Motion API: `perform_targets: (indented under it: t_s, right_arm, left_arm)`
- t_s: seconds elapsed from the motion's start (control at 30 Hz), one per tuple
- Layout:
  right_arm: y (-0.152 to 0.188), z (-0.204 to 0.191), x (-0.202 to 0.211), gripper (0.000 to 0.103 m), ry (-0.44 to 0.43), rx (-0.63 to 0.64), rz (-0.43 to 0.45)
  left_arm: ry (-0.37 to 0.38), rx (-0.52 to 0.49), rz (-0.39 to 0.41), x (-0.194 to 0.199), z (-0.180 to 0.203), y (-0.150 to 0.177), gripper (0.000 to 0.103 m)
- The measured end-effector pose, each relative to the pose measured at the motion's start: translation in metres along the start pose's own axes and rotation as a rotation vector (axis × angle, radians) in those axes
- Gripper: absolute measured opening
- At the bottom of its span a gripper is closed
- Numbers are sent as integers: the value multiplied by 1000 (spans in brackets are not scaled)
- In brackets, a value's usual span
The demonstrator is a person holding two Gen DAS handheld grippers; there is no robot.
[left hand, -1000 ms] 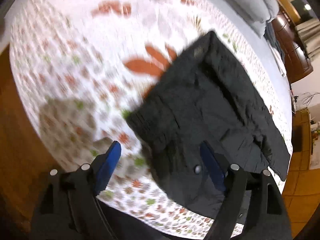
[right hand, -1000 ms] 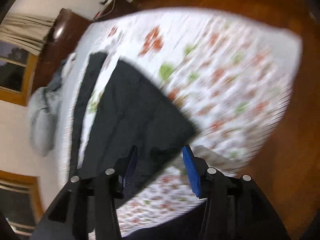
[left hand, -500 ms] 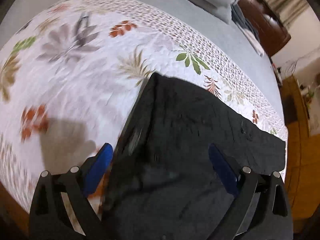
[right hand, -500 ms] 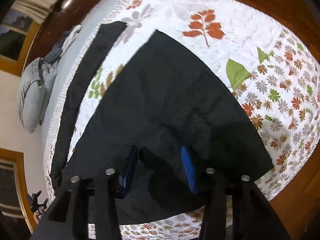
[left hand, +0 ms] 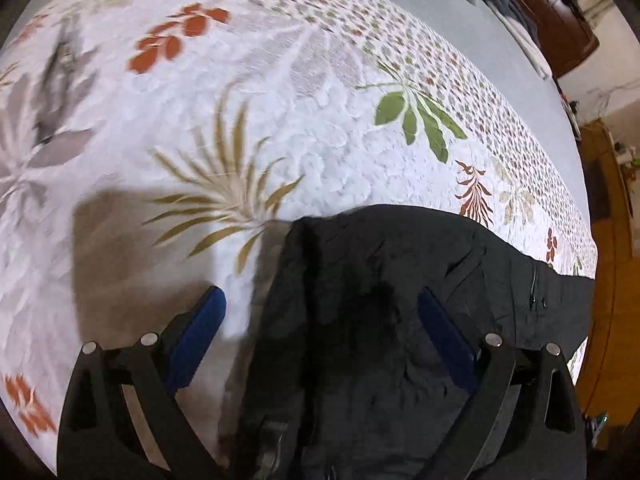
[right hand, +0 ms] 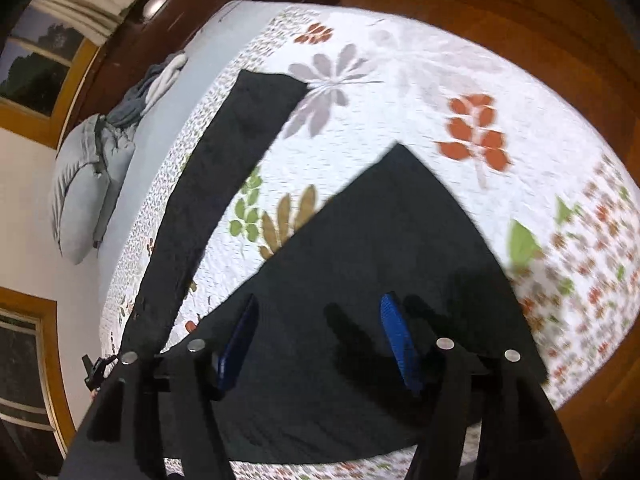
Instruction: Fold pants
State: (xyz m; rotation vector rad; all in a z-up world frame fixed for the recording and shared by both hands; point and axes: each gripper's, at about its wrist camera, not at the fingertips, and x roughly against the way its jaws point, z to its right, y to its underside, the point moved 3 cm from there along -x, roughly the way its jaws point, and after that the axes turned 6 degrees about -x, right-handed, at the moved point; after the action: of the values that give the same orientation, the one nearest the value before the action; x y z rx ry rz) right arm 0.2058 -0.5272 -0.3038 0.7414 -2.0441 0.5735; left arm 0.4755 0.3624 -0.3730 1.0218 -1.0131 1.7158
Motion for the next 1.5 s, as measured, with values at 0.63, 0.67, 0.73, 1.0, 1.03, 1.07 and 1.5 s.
perform_targets:
  t_s: [0.63, 0.67, 0.73, 1.0, 1.03, 1.07, 1.5]
  right_arm:
    - [-174, -161, -98, 85, -39, 290, -66]
    - [-190, -167, -105, 85, -34, 293, -62]
    - [-223, -179, -122, 87, -20, 292, -68]
    - [-283, -203, -202, 87, 110, 404, -146]
    - [-285, -205, -208, 87, 120, 419, -151]
    - [-287, -206, -214, 87, 135, 433, -156]
    - [-280, -213, -235, 14, 167, 521, -202]
  left_arm:
    - [33, -62, -9, -11, 14, -5, 33]
    - [36, -52, -6, -11, 12, -5, 31]
    - [31, -43, 1, -11, 13, -4, 31]
    - [6, -1, 5, -16, 11, -2, 31]
    - [6, 5, 2, -17, 10, -2, 32]
    - [5, 11, -1, -19, 9, -2, 33]
    - [-41, 40, 0, -18, 15, -3, 26]
